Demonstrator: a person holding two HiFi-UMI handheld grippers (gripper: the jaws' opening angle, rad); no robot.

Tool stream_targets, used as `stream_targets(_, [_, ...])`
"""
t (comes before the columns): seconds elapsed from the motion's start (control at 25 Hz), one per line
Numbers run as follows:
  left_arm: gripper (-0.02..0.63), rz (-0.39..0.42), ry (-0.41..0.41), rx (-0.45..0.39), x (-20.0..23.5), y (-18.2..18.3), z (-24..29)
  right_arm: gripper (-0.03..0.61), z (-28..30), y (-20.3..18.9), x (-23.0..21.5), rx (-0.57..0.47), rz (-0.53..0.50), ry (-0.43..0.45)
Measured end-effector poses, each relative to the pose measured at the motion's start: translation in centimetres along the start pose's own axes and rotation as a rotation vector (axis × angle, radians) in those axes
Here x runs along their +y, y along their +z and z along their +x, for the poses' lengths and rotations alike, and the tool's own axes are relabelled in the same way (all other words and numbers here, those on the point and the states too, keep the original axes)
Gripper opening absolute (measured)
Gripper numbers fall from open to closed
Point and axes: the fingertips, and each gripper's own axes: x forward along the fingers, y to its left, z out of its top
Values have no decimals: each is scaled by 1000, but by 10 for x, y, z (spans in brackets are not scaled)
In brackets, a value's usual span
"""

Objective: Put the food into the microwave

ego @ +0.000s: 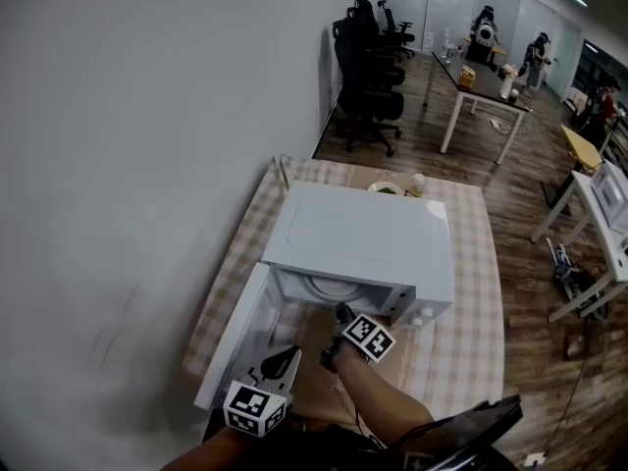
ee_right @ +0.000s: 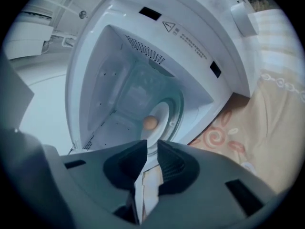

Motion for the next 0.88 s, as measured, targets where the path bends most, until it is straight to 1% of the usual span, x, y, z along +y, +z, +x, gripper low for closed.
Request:
stream_targets(0.2, [8,7,15,-25,-17,10,-9,37,-34,-3,9,39,-108,54])
stream_targets(0.32, [8,20,30,-33,-25,13,-14,29,-54,-2,23,60,-206,109])
stream_targets(0.48, [8,7,43,-40,-40,9,-22,23,-85,-1,39,78,-331,172])
stream_targets(0.56, [8,-1,52,-52,-48,11,-27,22,-103,1,51,70,-405,221])
stream_targets(0.64, [8,-13,60,-66,-55,12,-31,20,-119,3,61,57,-504,261])
stream_targets(0.76, [8,-39,77,-83,-59,14,-37,15,-139,6,67,52,-626,269])
stream_targets(0.8, [8,-38,84,-86,-61,15,-40,14,-147,5,70,54,-660,281])
stream_targets(0.88, [8,-11,95,-87,-67,17,-46,13,-164,3,78,54,-741,312])
